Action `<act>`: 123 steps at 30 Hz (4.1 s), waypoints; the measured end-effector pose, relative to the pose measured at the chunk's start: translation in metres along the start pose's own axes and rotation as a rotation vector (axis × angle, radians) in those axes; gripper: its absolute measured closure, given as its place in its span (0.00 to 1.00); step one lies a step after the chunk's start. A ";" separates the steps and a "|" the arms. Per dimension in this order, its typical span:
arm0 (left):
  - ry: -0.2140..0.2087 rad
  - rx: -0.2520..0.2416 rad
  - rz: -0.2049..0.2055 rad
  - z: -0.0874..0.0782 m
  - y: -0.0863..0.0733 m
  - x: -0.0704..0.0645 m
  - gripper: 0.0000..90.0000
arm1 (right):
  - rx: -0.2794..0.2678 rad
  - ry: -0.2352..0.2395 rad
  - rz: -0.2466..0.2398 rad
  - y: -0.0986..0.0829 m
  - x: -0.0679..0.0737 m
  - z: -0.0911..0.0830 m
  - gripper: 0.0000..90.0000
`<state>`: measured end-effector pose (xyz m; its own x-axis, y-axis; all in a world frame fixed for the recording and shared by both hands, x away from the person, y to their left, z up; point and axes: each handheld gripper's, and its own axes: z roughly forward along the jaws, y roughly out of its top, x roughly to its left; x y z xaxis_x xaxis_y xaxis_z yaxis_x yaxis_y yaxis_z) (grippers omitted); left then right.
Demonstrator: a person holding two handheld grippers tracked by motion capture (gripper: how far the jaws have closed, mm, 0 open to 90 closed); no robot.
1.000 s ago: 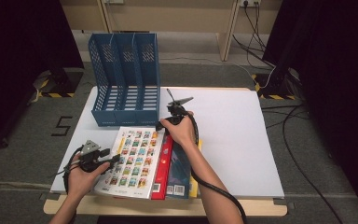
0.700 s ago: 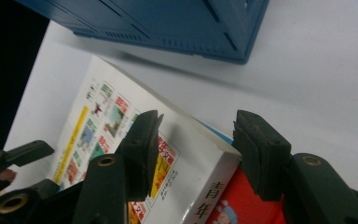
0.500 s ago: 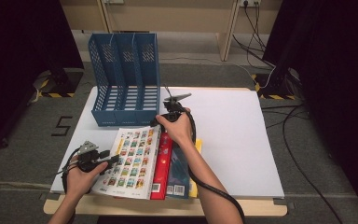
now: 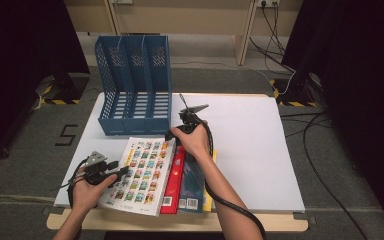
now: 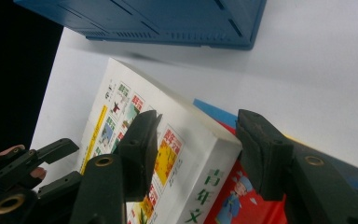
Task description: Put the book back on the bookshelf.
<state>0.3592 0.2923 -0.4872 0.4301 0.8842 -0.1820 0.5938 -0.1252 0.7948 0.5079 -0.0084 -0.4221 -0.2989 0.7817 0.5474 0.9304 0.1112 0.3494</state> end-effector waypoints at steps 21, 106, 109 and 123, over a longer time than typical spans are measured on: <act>0.011 0.004 0.006 0.000 0.001 -0.001 0.52 | 0.082 0.046 0.028 -0.019 0.005 0.007 0.66; -0.155 -0.207 0.055 -0.029 0.093 -0.080 0.27 | -0.452 0.058 -0.272 -0.016 0.108 -0.078 0.83; -0.156 -0.212 0.071 -0.029 0.096 -0.083 0.26 | -0.461 0.058 -0.276 -0.016 0.110 -0.079 0.83; -0.125 -0.219 0.101 -0.025 0.107 -0.103 0.22 | -0.483 0.044 -0.282 -0.015 0.113 -0.079 0.83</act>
<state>0.3611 0.1988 -0.3686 0.5685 0.8080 -0.1545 0.3884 -0.0980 0.9163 0.4434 0.0293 -0.3053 -0.5404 0.7350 0.4097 0.6132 0.0106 0.7898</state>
